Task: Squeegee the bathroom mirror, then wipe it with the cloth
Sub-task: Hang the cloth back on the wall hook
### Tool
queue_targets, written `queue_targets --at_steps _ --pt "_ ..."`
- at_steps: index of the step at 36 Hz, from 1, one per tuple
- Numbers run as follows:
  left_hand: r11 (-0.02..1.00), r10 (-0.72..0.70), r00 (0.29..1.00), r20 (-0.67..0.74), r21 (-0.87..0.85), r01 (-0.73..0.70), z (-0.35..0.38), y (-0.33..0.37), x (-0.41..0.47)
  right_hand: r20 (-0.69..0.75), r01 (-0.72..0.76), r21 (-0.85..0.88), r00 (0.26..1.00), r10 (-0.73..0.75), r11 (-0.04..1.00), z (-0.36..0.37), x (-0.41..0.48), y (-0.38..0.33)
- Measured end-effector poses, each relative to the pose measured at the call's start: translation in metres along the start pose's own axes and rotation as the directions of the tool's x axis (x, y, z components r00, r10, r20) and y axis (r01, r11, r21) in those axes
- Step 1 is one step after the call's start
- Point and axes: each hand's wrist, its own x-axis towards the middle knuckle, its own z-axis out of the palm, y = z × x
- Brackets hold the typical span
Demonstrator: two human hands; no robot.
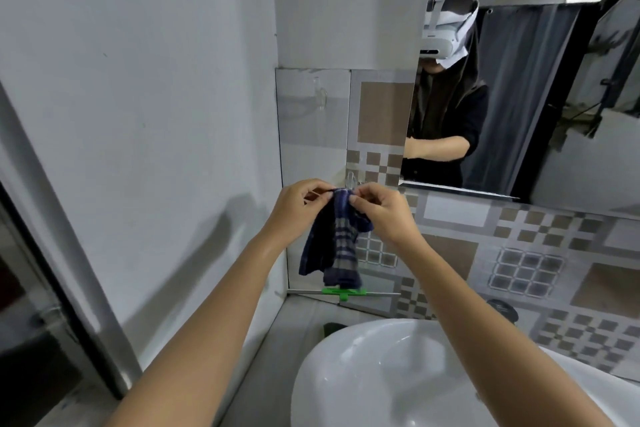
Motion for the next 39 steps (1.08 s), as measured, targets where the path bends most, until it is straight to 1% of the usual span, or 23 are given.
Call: queue_targets --at_steps 1,4,6,9,11,13,17,20,22,24,25,28,30,33,35,37,39 --pt "0.999 -0.030 0.999 0.016 -0.011 0.030 0.003 -0.004 0.000 -0.018 0.006 -0.019 1.000 -0.006 1.000 -0.001 0.004 -0.002" --pt "0.988 -0.126 0.982 0.140 -0.068 0.136 0.010 -0.018 0.004 -0.060 0.027 -0.091 0.998 -0.033 0.995 -0.006 0.015 -0.009" --pt "0.984 -0.128 0.979 0.158 -0.106 0.145 0.007 -0.022 0.013 -0.078 0.037 -0.146 0.996 -0.048 0.989 -0.011 0.026 -0.014" --pt "0.984 -0.087 0.995 0.057 -0.152 0.095 -0.003 -0.015 0.037 -0.125 0.082 -0.278 0.985 -0.121 0.957 -0.019 0.046 -0.023" --pt "0.989 -0.028 0.998 -0.055 -0.148 0.019 -0.013 -0.006 0.056 -0.159 0.130 -0.350 0.968 -0.196 0.928 -0.023 0.061 -0.034" --pt "0.991 0.034 0.985 -0.171 -0.122 -0.056 -0.023 0.004 0.079 -0.178 0.183 -0.404 0.945 -0.273 0.896 -0.024 0.079 -0.048" --pt "0.988 0.084 0.923 -0.376 -0.087 -0.125 -0.043 0.018 0.130 -0.220 0.266 -0.517 0.877 -0.427 0.813 -0.017 0.123 -0.079" --pt "0.990 0.114 0.877 -0.467 -0.022 -0.141 -0.052 0.023 0.165 -0.248 0.293 -0.554 0.835 -0.491 0.779 -0.008 0.157 -0.098" --pt "0.991 0.126 0.837 -0.533 0.033 -0.128 -0.054 0.023 0.182 -0.248 0.299 -0.572 0.824 -0.509 0.763 -0.001 0.176 -0.105" --pt "0.992 0.128 0.808 -0.575 0.065 -0.111 -0.054 0.018 0.191 -0.220 0.288 -0.614 0.832 -0.510 0.735 0.007 0.190 -0.105" --pt "0.992 0.129 0.805 -0.579 0.081 -0.101 -0.053 0.014 0.192 -0.201 0.277 -0.644 0.837 -0.508 0.713 0.010 0.196 -0.101" --pt "0.991 0.125 0.818 -0.562 0.108 -0.078 -0.050 -0.002 0.193 -0.131 0.272 -0.743 0.837 -0.532 0.611 0.020 0.202 -0.085" --pt "0.993 0.107 0.829 -0.549 0.095 -0.066 -0.047 -0.010 0.191 -0.116 0.284 -0.763 0.824 -0.555 0.580 0.024 0.201 -0.076" --pt "0.997 0.070 0.842 -0.535 0.072 -0.037 -0.045 -0.014 0.189 -0.120 0.273 -0.767 0.828 -0.548 0.581 0.026 0.198 -0.072" --pt "0.998 0.044 0.855 -0.517 0.058 -0.017 -0.044 -0.014 0.188 -0.144 0.257 -0.744 0.839 -0.524 0.616 0.029 0.196 -0.070" --pt "1.000 0.002 0.864 -0.504 0.015 0.006 -0.044 -0.014 0.187 -0.198 0.238 -0.677 0.852 -0.485 0.696 0.031 0.192 -0.067" --pt "0.999 -0.025 0.871 -0.490 -0.049 0.001 -0.044 -0.015 0.184 -0.261 0.241 -0.547 0.861 -0.437 0.802 0.031 0.187 -0.062"
